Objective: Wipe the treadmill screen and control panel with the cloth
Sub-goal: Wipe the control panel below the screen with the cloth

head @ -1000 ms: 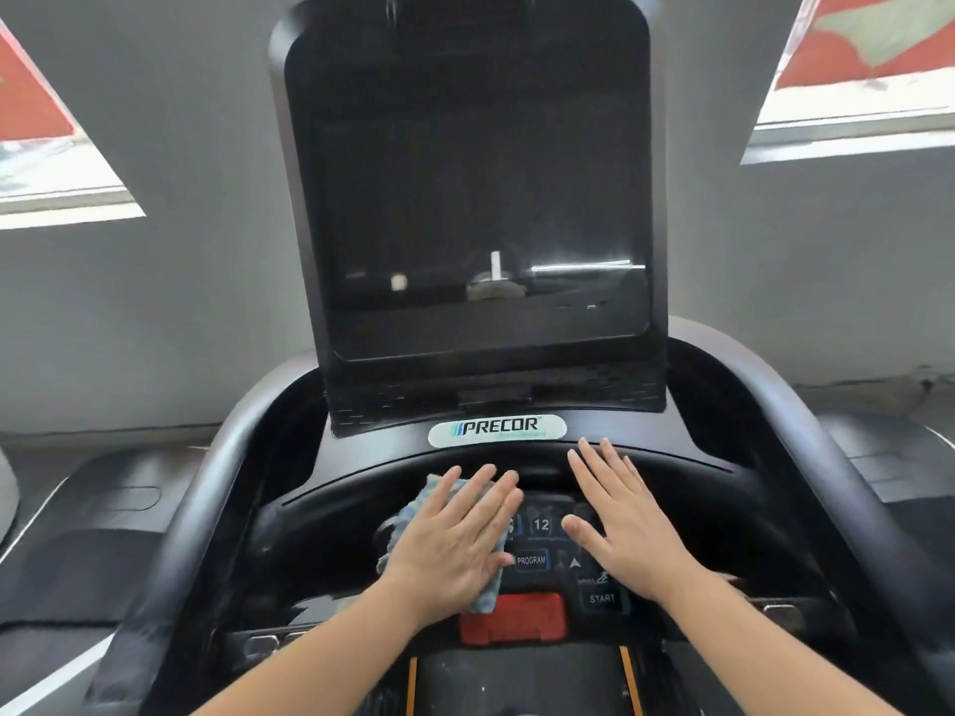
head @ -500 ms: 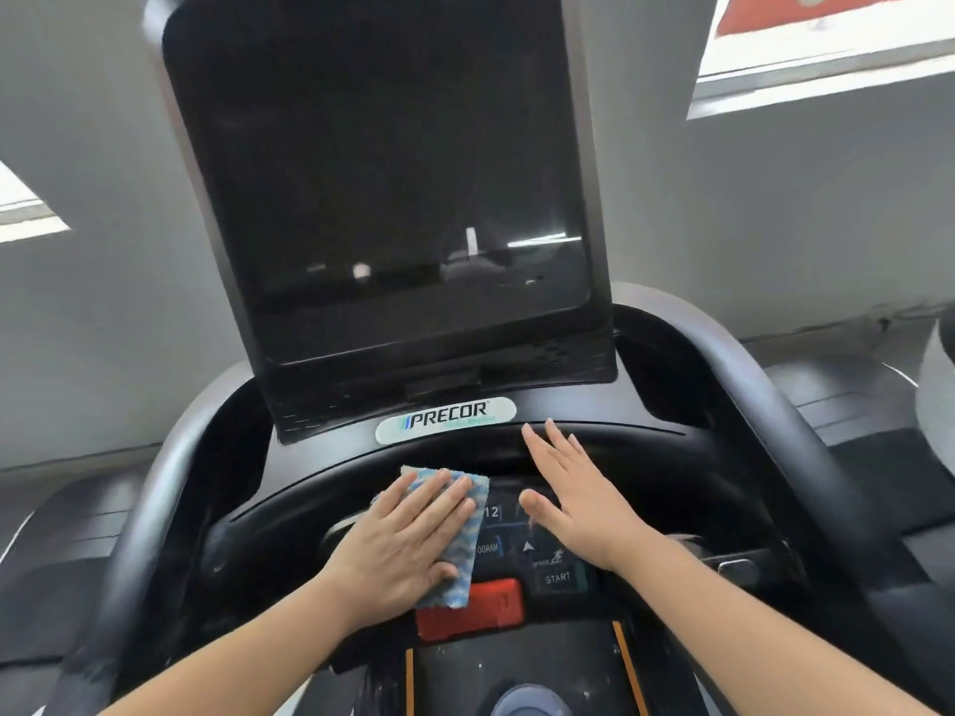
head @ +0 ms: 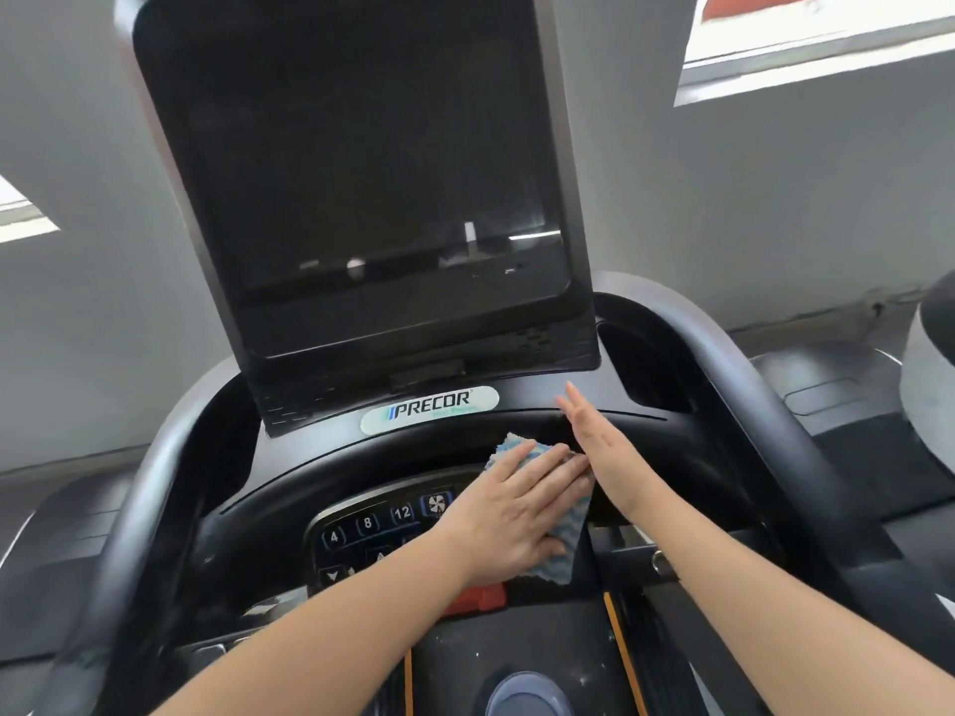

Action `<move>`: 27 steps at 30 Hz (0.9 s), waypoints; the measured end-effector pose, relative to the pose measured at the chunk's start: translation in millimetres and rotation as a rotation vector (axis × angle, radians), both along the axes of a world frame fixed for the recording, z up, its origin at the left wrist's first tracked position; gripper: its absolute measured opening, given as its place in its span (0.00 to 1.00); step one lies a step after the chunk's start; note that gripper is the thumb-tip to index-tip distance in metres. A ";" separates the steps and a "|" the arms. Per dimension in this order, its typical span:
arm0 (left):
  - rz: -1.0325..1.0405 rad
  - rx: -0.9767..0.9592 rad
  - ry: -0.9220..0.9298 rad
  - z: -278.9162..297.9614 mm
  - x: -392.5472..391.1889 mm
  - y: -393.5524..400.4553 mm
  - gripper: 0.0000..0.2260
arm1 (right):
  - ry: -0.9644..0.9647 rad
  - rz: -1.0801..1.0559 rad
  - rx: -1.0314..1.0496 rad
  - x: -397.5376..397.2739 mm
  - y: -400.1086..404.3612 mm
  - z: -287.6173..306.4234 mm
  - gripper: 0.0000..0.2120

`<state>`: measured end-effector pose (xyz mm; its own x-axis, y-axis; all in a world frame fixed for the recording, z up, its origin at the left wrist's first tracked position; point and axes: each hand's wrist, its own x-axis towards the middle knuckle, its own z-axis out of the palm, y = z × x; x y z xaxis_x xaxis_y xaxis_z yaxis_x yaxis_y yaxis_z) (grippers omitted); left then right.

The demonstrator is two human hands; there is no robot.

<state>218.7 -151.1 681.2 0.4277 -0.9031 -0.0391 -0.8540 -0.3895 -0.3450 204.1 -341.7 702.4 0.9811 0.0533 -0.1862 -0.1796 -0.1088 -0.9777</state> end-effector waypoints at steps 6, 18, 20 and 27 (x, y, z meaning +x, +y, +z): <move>-0.081 0.084 -0.036 3.3 0.9 -11.9 0.33 | -0.011 0.032 -0.092 -3.9 -8.4 -0.1 0.39; -0.074 0.028 -0.050 7.7 16.7 56.2 0.30 | -0.045 -0.028 -0.242 -5.9 -7.7 -0.9 0.35; -0.009 -0.010 -0.043 5.6 17.1 100.9 0.29 | -0.035 -0.023 -0.234 -4.4 2.1 0.7 0.35; 0.152 -0.074 -0.130 -13.8 -19.5 230.3 0.30 | -0.008 0.092 -0.356 -5.4 33.7 -19.4 0.37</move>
<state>199.2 79.2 667.5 0.5561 -0.8262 0.0896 -0.7336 -0.5387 -0.4143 198.7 -308.0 683.0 0.9766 0.0750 -0.2016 -0.1458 -0.4579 -0.8770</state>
